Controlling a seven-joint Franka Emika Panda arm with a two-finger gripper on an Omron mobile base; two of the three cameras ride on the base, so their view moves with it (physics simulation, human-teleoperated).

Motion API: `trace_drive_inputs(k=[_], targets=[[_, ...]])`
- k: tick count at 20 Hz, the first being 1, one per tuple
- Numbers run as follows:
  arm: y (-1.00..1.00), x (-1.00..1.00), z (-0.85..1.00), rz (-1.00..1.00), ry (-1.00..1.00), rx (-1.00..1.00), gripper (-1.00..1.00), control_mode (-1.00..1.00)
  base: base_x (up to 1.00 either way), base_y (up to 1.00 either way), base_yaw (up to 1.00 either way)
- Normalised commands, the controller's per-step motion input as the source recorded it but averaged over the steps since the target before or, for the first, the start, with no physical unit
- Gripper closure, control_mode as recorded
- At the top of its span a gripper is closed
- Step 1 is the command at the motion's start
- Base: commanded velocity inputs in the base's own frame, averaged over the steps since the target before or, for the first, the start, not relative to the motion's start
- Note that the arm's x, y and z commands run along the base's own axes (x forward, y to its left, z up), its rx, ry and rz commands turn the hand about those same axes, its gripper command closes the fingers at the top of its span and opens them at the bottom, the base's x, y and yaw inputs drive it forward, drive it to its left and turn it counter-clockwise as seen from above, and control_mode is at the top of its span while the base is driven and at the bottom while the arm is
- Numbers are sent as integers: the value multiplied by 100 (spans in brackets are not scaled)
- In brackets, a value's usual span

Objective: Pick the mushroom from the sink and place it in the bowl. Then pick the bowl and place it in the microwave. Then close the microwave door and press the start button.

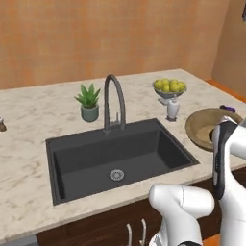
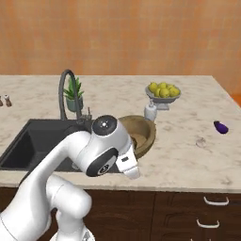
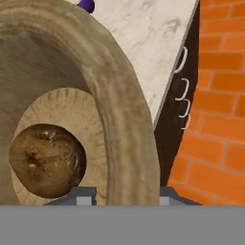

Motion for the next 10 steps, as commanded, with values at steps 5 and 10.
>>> trace_drive_inputs(k=[5, 10], targets=[[0, 0, 0, 0, 0, 0, 100, 100, -17, -6, -74], [0, 0, 0, 0, 0, 0, 100, 100, 0, -17, -77]])
